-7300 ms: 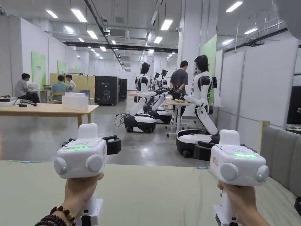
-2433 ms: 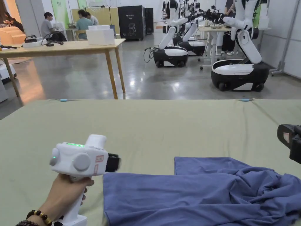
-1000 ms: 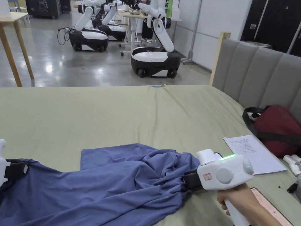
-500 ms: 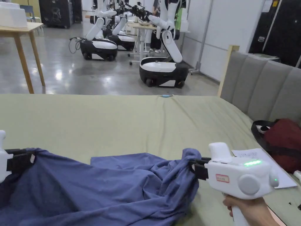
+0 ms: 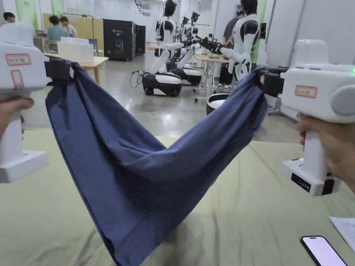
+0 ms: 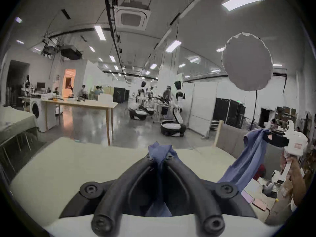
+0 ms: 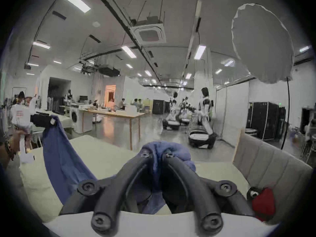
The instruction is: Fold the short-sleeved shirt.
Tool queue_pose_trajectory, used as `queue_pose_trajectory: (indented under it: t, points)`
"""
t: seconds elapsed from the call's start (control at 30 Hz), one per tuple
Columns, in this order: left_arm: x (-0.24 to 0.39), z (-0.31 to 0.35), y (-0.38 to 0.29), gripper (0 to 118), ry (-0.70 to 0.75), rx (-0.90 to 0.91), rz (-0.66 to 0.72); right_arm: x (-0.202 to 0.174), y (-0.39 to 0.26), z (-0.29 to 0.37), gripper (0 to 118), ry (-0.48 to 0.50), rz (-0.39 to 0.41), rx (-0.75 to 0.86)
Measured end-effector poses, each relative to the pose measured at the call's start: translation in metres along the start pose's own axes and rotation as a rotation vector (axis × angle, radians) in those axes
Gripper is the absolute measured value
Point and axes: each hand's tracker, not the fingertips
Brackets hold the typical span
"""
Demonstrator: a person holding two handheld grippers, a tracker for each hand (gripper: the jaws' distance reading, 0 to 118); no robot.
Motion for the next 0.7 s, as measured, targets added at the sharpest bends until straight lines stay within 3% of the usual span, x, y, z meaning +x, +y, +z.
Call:
queue_pose_trajectory:
  t: [0.13, 0.33, 0.43, 0.7]
  points:
    - [-0.002, -0.036, 0.046, 2, 0.033, 0.039, -0.011, 0.013, 0.05, -0.049, 10, -0.086, -0.113, 0.064]
    - [-0.012, -0.094, 0.083, 2, 0.063, 0.088, -0.047, 0.04, 0.09, -0.111, 10, -0.182, -0.129, 0.092]
    - [-0.016, -0.12, 0.082, 2, 0.052, 0.093, -0.073, 0.055, 0.089, -0.127, 10, -0.207, -0.184, 0.098]
    - [-0.018, -0.161, 0.022, 2, 0.08, 0.036, -0.069, 0.063, 0.032, -0.15, 10, -0.195, -0.188, 0.028]
